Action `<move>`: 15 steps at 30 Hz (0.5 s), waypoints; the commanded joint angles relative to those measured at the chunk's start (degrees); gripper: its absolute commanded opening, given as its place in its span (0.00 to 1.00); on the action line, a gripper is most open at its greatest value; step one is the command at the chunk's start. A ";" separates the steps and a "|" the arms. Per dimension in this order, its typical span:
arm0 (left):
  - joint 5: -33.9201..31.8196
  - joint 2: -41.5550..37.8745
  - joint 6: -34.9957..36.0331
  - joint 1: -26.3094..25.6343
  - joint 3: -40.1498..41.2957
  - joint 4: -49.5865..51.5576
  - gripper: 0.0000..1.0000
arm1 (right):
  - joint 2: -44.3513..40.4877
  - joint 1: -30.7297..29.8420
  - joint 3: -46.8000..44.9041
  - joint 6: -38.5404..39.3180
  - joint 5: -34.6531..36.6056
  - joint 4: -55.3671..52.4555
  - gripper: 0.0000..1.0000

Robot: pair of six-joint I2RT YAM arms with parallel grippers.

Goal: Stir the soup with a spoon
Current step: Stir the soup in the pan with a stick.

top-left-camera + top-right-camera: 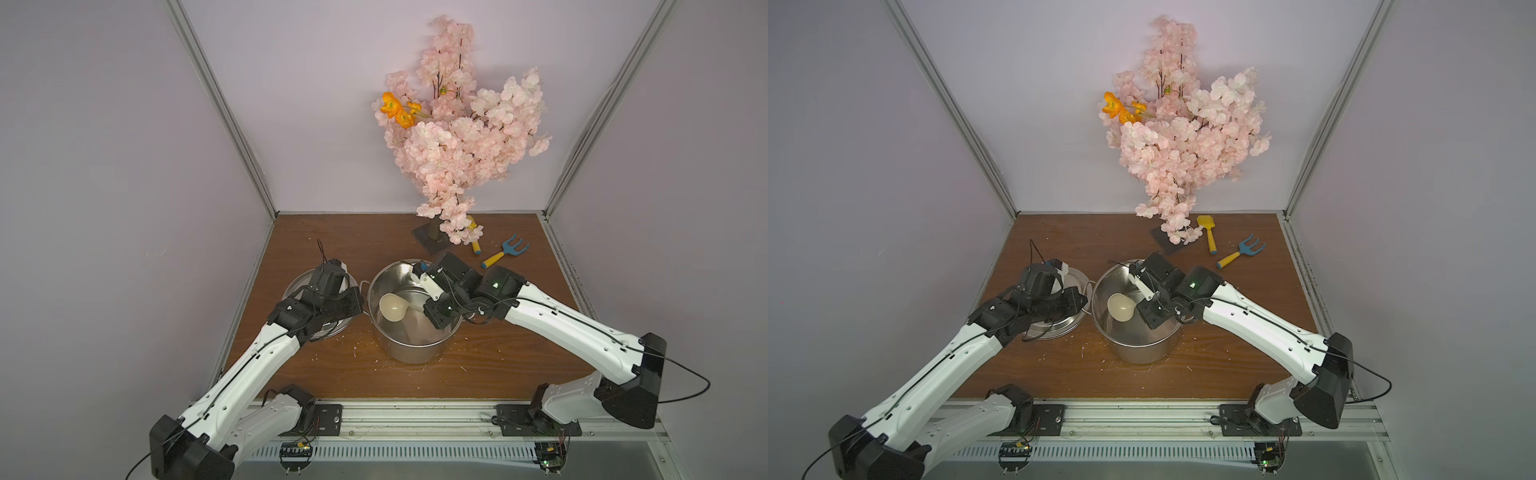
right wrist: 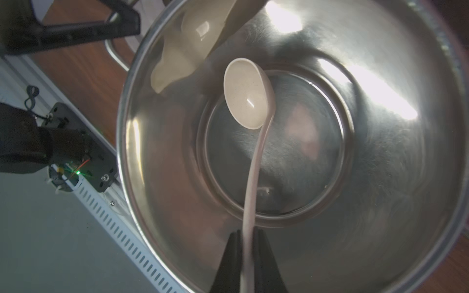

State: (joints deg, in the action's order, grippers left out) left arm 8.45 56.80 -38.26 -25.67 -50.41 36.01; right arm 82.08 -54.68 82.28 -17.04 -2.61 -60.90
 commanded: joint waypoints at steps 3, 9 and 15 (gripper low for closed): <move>-0.92 0.33 1.12 0.53 1.34 0.29 0.00 | -2.86 -1.59 -2.26 0.32 6.37 -6.92 0.00; -0.43 -0.06 1.34 0.53 1.26 0.30 0.00 | -3.72 1.16 -0.60 0.26 15.43 -13.48 0.00; 0.25 0.14 1.46 0.53 0.81 0.29 0.00 | 1.13 3.26 5.04 -0.07 19.37 -11.52 0.00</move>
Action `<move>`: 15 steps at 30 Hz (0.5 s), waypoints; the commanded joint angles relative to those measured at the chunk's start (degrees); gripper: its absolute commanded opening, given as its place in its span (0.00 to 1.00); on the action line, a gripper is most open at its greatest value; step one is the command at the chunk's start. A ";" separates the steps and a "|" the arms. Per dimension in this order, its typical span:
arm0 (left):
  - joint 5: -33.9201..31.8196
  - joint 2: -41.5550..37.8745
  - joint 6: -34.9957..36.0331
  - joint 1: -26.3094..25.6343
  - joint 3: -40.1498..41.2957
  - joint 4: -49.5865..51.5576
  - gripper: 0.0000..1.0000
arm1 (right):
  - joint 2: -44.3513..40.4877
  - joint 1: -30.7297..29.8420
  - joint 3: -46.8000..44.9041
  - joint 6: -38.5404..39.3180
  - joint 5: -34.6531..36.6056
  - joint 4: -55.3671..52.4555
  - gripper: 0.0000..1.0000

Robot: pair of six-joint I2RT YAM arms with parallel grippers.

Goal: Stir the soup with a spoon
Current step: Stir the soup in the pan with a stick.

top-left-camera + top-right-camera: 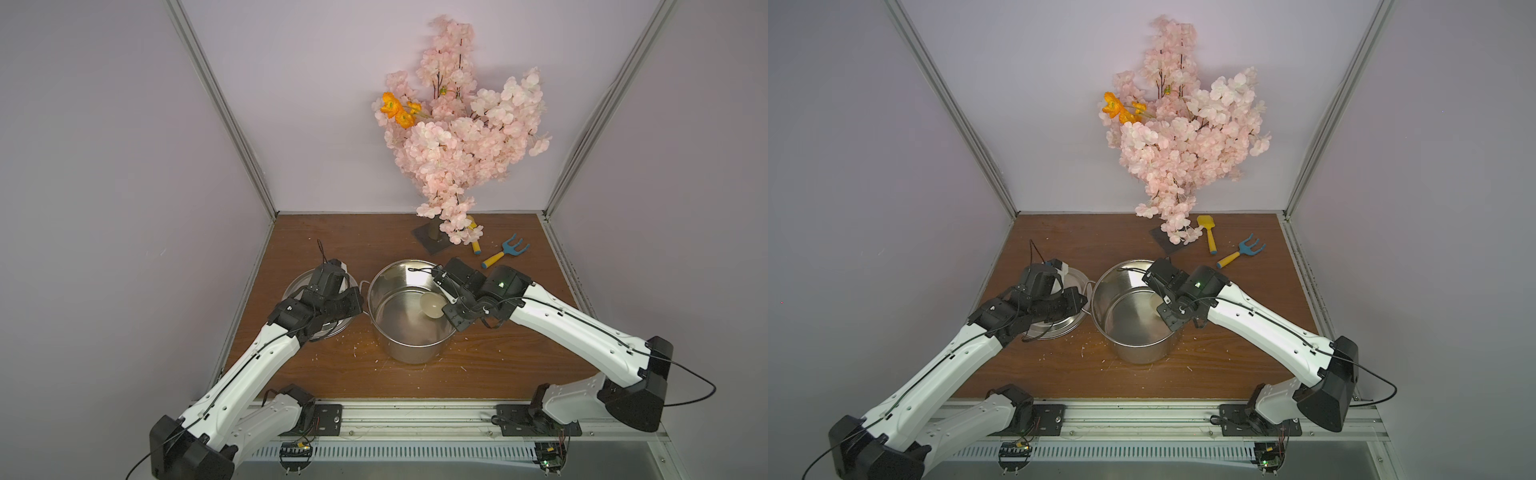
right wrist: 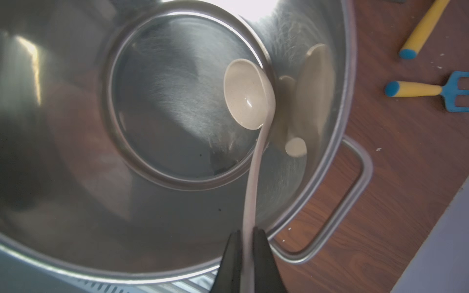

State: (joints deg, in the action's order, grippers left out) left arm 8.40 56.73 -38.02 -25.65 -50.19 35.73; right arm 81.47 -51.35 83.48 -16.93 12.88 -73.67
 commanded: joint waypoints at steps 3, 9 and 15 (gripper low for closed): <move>0.47 0.88 1.24 0.51 0.14 0.57 0.00 | 5.90 -0.14 8.32 0.75 0.29 4.66 0.00; -0.25 2.61 1.18 0.51 -1.22 0.49 0.00 | 10.30 -3.06 11.02 1.87 -7.71 9.95 0.00; -0.54 3.04 1.66 0.51 -1.66 0.57 0.00 | 5.04 -6.53 4.19 1.63 -11.25 9.15 0.00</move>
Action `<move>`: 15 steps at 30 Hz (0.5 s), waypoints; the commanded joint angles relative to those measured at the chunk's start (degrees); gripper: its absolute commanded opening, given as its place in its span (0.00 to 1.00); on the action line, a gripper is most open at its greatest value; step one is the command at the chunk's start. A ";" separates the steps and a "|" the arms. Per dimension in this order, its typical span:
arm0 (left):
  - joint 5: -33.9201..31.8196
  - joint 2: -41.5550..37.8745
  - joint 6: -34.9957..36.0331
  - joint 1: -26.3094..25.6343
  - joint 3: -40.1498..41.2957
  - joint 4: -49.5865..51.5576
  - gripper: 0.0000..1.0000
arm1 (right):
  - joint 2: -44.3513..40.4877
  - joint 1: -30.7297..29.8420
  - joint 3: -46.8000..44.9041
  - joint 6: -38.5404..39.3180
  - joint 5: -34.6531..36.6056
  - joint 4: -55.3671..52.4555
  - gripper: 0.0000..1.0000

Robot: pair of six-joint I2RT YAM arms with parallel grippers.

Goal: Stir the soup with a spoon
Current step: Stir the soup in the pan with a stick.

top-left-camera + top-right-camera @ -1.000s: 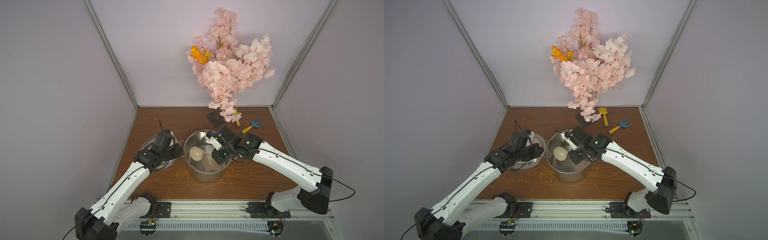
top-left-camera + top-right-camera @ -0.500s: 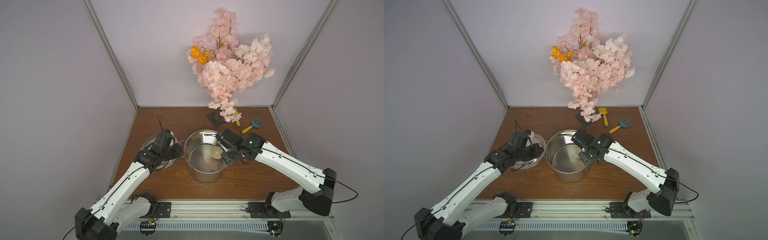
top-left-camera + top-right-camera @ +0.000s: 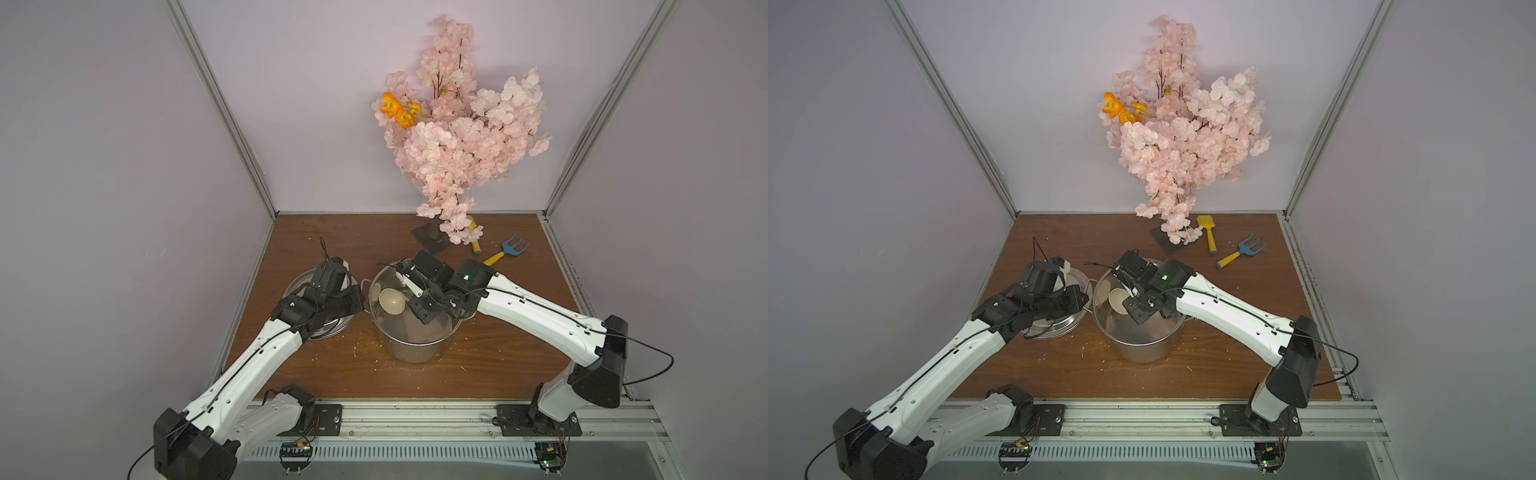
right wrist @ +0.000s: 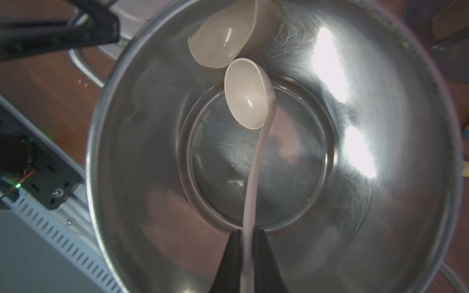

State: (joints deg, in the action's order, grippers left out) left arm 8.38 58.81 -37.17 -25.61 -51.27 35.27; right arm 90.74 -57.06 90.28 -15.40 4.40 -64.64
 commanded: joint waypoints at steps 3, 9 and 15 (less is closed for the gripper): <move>-0.56 0.88 1.04 0.47 -0.27 1.04 0.00 | -8.90 -0.72 -6.98 -1.62 0.52 -3.32 0.00; -0.71 0.13 0.95 0.47 0.17 1.03 0.00 | -14.74 2.34 -12.65 -4.40 8.68 -7.29 0.00; -0.46 -0.07 0.50 0.47 0.27 0.94 0.00 | -10.78 5.32 -9.72 -3.66 10.86 -3.00 0.00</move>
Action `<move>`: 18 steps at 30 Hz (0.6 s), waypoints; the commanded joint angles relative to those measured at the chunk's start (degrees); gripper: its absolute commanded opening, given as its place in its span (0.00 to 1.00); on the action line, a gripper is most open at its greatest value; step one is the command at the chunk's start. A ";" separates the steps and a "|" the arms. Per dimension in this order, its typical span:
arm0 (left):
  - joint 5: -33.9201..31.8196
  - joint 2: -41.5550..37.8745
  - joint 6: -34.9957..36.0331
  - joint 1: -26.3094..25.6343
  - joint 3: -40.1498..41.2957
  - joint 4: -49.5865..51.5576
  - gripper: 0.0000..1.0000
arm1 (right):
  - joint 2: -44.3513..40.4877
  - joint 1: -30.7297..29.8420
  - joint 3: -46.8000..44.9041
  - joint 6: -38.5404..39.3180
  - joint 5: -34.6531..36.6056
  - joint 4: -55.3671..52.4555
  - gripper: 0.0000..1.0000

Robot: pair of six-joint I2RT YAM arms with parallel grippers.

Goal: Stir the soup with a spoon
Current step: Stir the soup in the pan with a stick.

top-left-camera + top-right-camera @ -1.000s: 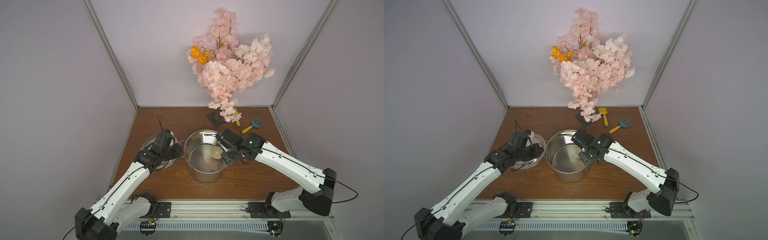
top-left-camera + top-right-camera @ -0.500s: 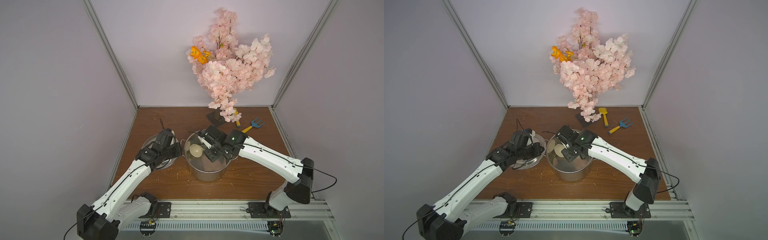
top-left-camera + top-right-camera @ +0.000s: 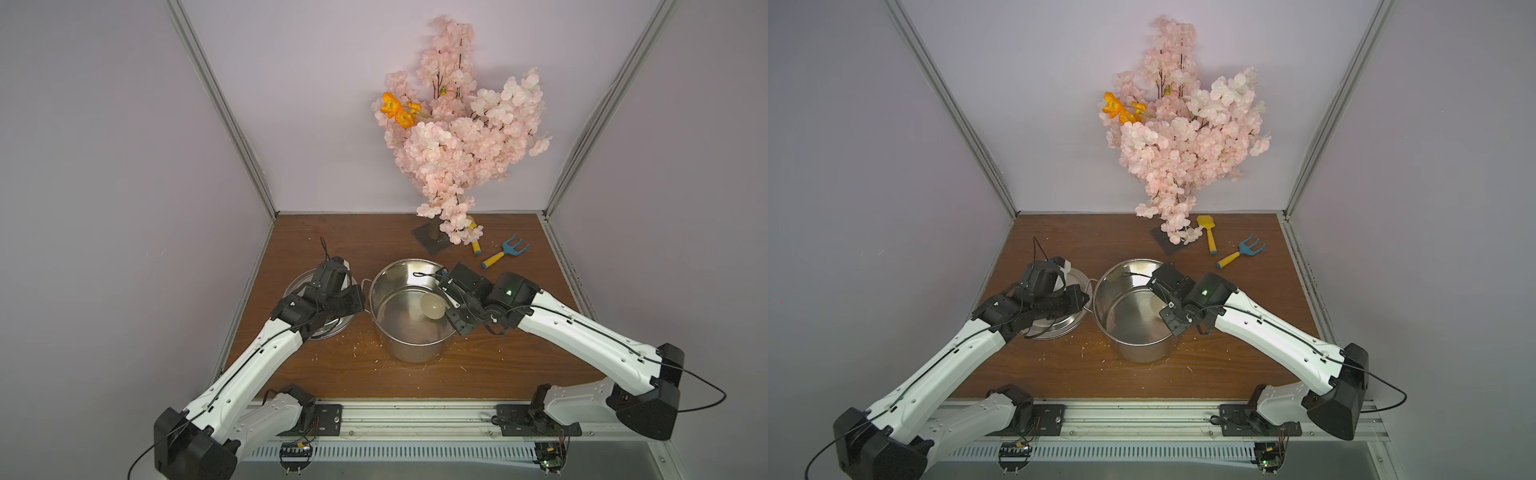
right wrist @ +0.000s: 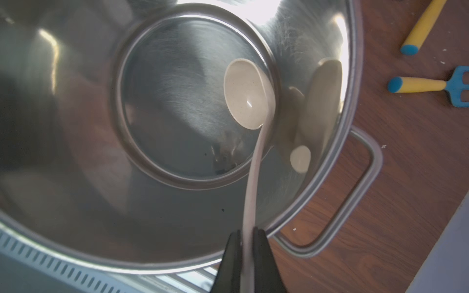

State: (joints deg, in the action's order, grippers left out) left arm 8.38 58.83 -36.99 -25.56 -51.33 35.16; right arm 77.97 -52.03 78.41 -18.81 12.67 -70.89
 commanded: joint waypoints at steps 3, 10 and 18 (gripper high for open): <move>0.02 0.11 0.08 0.42 -0.07 1.06 0.00 | 6.66 0.26 6.41 1.40 1.18 4.69 0.00; -0.09 1.18 0.09 0.42 -0.17 0.64 0.00 | 14.72 -3.92 15.42 3.58 -5.93 6.36 0.00; -0.36 1.42 0.46 0.42 -0.29 0.44 0.00 | 6.37 -9.15 4.56 1.97 -10.94 7.34 0.00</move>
State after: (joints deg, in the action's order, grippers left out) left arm 8.49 59.31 -36.99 -25.56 -51.33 34.63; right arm 89.30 -60.99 86.30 -16.14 4.45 -64.10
